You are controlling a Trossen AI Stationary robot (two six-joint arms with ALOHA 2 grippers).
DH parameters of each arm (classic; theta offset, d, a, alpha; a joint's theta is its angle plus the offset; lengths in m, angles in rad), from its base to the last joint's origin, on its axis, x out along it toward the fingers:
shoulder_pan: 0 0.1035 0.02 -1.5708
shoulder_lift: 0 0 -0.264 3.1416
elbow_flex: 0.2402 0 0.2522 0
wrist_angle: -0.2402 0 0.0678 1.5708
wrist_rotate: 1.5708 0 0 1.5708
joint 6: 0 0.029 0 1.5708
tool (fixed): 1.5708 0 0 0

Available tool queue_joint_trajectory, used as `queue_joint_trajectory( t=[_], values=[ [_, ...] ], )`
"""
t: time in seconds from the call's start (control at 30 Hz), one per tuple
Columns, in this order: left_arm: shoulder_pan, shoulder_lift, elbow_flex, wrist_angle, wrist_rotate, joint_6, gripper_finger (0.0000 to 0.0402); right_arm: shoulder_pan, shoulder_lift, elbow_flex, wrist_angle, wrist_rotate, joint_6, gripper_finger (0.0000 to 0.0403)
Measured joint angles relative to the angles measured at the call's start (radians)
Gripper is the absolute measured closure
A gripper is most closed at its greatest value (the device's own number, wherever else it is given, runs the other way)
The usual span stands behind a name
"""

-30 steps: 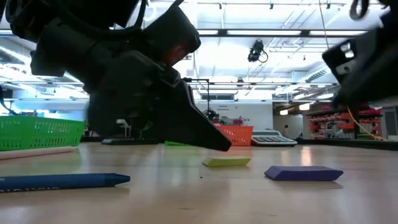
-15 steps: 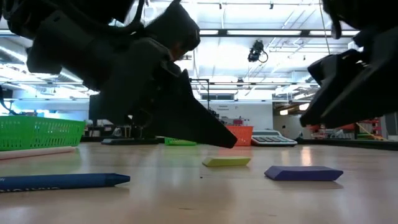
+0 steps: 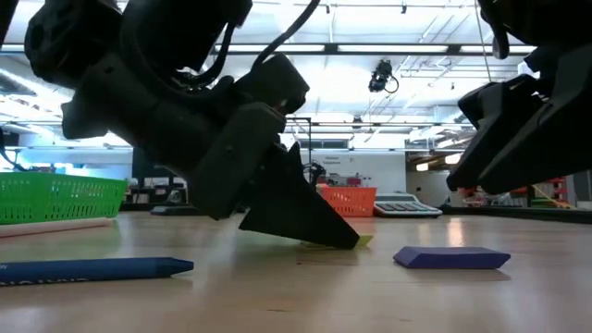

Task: Sort crayons/erasers/pens/pencils in bins
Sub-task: Put the yellow eraser into the bottom orange bin

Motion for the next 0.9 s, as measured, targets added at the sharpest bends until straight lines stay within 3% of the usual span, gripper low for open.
queue_joint_trajectory(
  t=[0.27, 0.67, 0.9],
  values=[
    [-0.001, 0.003, 0.000, -0.006, -0.030, 0.044, 0.0233, 0.001, 0.000, 0.000, -0.007, -0.009, 0.013, 0.0258],
    [-0.002, 0.005, -0.002, -0.005, -0.032, 0.084, 0.0338, 0.030, 0.000, 0.000, -0.007, -0.017, 0.098, 0.0258],
    [-0.014, -0.002, -0.004, 0.007, -0.042, 0.146, 0.0313, 0.016, 0.000, 0.000, -0.008, -0.016, 0.042, 0.0258]
  ],
)
